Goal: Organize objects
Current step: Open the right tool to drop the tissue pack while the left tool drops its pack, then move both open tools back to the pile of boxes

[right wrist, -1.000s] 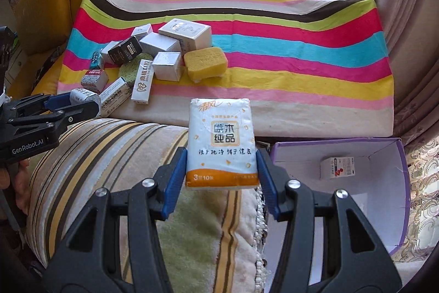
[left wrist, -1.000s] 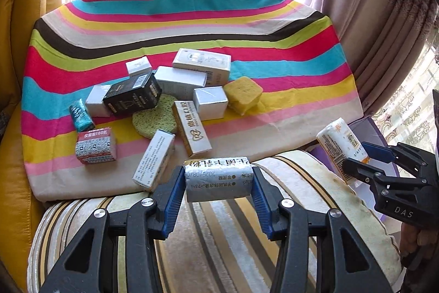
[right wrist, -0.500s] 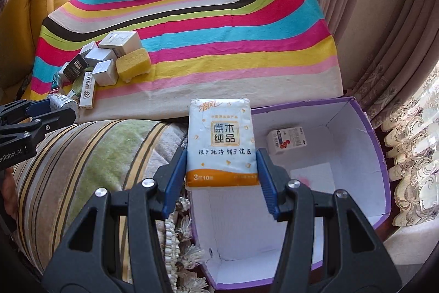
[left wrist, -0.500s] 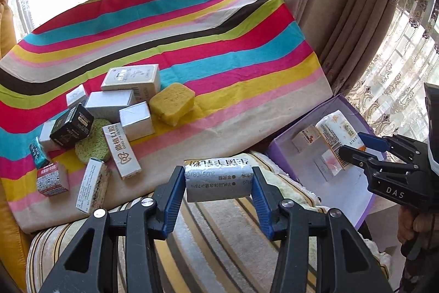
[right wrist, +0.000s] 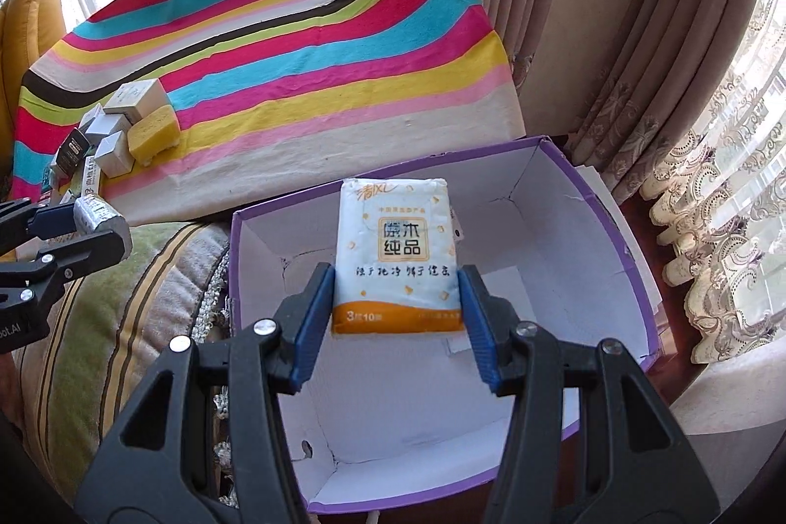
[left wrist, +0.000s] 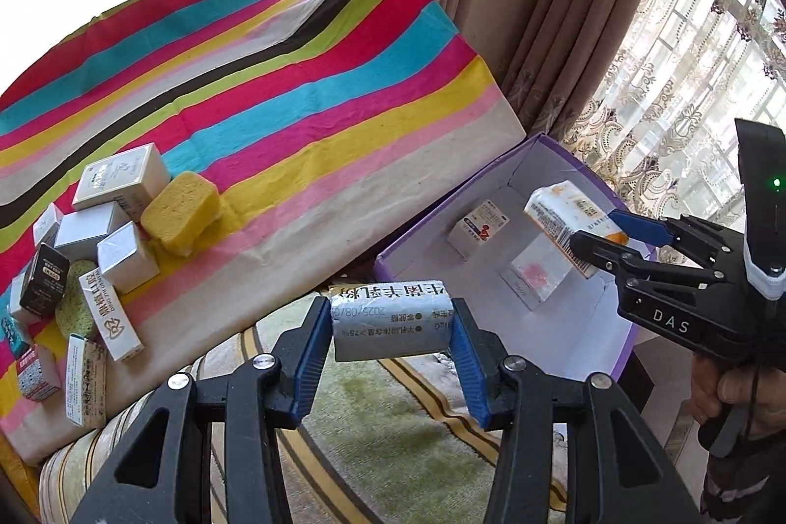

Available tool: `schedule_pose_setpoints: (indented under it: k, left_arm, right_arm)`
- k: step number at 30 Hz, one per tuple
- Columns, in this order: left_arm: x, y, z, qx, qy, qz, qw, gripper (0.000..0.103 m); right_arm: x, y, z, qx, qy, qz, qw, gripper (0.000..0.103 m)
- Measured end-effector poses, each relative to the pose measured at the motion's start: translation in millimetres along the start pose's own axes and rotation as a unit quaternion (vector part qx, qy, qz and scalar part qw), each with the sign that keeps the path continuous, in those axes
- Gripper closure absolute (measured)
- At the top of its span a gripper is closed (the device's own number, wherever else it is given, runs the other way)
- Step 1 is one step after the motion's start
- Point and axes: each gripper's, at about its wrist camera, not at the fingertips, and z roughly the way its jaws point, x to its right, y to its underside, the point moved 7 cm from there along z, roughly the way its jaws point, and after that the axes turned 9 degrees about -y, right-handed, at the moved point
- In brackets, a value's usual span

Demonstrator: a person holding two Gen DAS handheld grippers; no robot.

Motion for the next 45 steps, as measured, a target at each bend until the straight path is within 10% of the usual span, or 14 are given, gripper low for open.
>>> schedule_pose_setpoints:
  k: [14, 45]
  left_arm:
    - [52, -13, 4, 0.004, 0.061, 0.035, 0.9975, 0.046]
    - [-51, -4, -12, 0.025, 0.014, -0.09, 0.9955, 0.036]
  right_arm:
    - [18, 0, -5, 0.004, 0.009, 0.019, 1.0, 0.045]
    - [-37, -9, 1, -0.006, -0.044, -0.009, 0.999, 0.032]
